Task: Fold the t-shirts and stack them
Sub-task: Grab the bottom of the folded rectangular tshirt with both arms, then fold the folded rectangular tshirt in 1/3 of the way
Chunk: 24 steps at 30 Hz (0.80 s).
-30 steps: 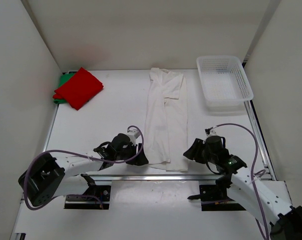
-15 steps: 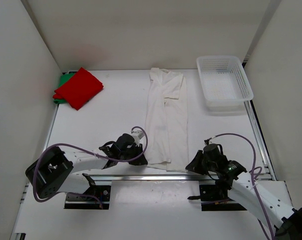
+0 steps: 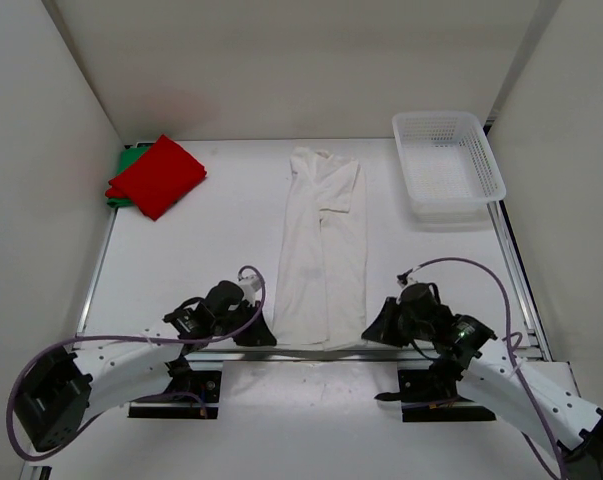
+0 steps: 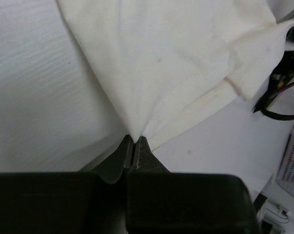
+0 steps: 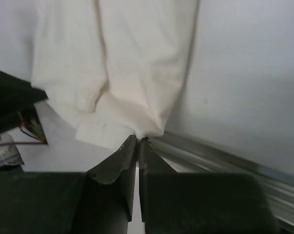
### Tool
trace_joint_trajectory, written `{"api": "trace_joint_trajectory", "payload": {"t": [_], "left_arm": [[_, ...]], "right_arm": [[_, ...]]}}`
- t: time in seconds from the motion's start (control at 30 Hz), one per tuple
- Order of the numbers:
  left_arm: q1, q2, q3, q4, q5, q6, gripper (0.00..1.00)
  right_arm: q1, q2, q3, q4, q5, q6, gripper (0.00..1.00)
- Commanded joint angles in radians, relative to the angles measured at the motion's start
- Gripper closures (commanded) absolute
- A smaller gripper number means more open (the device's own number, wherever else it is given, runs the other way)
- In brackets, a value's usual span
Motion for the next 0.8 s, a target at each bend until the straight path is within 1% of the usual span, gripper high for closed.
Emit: {"api": "trace_joint_trajectory", "payload": {"t": [0.0, 0.03, 0.07, 0.1, 0.17, 0.2, 0.23, 0.27, 0.3, 0.37, 0.47, 0.6, 0.7, 0.77], "left_arm": [[0.061, -0.034, 0.178, -0.09, 0.022, 0.007, 1.0], [0.084, -0.002, 0.211, -0.098, 0.012, 0.035, 1.0], [0.107, 0.019, 0.272, -0.093, -0.002, 0.059, 1.0], [0.161, 0.065, 0.324, -0.078, 0.019, 0.072, 1.0], [0.227, 0.134, 0.37, 0.006, 0.071, 0.061, 1.0], [0.244, 0.176, 0.418, 0.02, 0.062, 0.063, 1.0], [0.261, 0.238, 0.47, 0.036, 0.057, 0.066, 1.0], [0.276, 0.268, 0.504, 0.046, 0.041, 0.079, 1.0], [0.29, 0.326, 0.56, 0.051, 0.012, 0.084, 1.0], [0.318, 0.455, 0.666, 0.073, 0.015, 0.093, 1.0], [0.35, 0.61, 0.789, 0.048, -0.009, 0.119, 1.0], [0.385, 0.74, 0.878, 0.062, -0.041, 0.132, 1.0], [0.397, 0.831, 0.941, 0.059, -0.056, 0.132, 1.0], [0.404, 0.904, 1.025, 0.036, -0.068, 0.148, 1.0]], "right_arm": [[-0.162, 0.077, 0.108, 0.103, -0.056, -0.18, 1.0], [-0.27, 0.102, 0.116, 0.158, -0.148, -0.2, 0.99], [-0.368, 0.148, 0.131, 0.218, -0.18, -0.264, 1.0], [-0.432, 0.201, 0.148, 0.264, -0.242, -0.3, 1.0], [-0.486, 0.301, 0.228, 0.304, -0.249, -0.356, 1.0], [-0.488, 0.374, 0.286, 0.315, -0.238, -0.385, 1.0], [-0.483, 0.41, 0.349, 0.324, -0.208, -0.401, 1.0], [-0.489, 0.479, 0.38, 0.35, -0.188, -0.419, 1.0], [-0.491, 0.546, 0.424, 0.387, -0.178, -0.43, 1.0], [-0.509, 0.646, 0.512, 0.425, -0.162, -0.442, 1.0], [-0.54, 0.824, 0.602, 0.48, -0.169, -0.446, 1.0], [-0.586, 0.955, 0.684, 0.557, -0.21, -0.453, 1.0], [-0.599, 1.065, 0.756, 0.554, -0.213, -0.461, 1.0], [-0.61, 1.142, 0.799, 0.573, -0.226, -0.455, 0.99]]}}
